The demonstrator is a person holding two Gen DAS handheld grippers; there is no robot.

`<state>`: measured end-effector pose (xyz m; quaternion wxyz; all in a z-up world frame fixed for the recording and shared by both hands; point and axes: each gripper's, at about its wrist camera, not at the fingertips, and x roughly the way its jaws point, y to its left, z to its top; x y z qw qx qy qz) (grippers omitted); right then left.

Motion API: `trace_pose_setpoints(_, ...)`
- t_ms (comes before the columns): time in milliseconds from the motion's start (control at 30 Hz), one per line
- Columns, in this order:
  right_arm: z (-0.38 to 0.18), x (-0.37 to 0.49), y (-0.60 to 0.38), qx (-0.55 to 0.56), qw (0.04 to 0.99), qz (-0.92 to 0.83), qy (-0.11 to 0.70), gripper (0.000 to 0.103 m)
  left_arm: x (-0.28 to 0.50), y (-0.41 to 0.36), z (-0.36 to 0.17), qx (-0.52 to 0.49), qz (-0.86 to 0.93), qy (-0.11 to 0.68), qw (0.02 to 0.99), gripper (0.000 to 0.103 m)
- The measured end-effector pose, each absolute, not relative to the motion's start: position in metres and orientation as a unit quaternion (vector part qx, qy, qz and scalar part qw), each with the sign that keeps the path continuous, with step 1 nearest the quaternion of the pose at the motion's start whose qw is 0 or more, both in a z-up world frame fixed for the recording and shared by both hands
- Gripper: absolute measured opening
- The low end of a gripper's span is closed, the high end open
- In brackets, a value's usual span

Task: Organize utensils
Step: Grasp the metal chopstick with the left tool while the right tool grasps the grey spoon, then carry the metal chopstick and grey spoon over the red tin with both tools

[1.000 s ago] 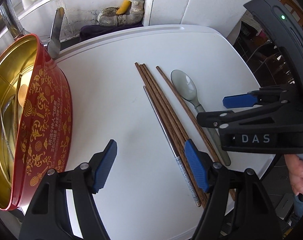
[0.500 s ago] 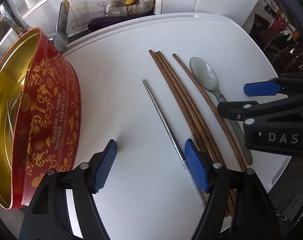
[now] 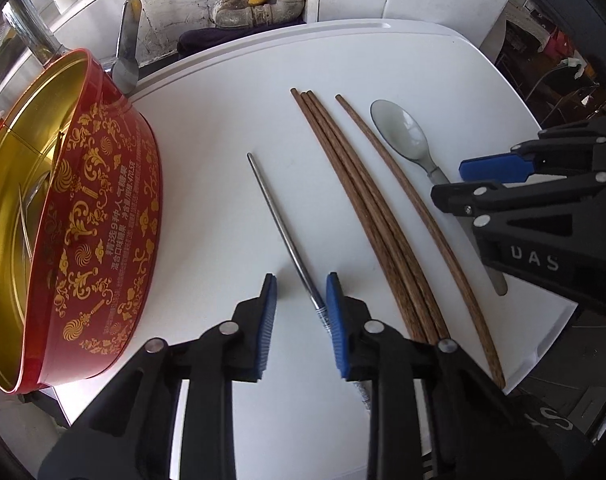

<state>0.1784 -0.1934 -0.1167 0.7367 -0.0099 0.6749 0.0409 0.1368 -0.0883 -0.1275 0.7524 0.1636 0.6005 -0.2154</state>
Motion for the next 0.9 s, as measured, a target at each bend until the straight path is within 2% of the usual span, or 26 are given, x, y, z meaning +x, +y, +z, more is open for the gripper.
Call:
trace_pose_setpoints(33,-0.117,0.178,-0.189,-0.016,0.732,0.044,0.679,0.012,0.135,-0.088,-0.127,0.164,-0.218,0.605,0.748,0.007)
trace_pose_setpoints(433,-0.103,0.18,-0.218,0.061,0.744,0.03,0.664,0.012,0.14,-0.072,-0.125,0.102,-0.233,0.637,0.728,0.005)
trace_pose_setpoints(900,-0.078,0.163,-0.23,0.094,0.761,0.039,0.641,0.012,0.14,-0.054,-0.07,0.061,-0.262,0.593,0.759,0.005)
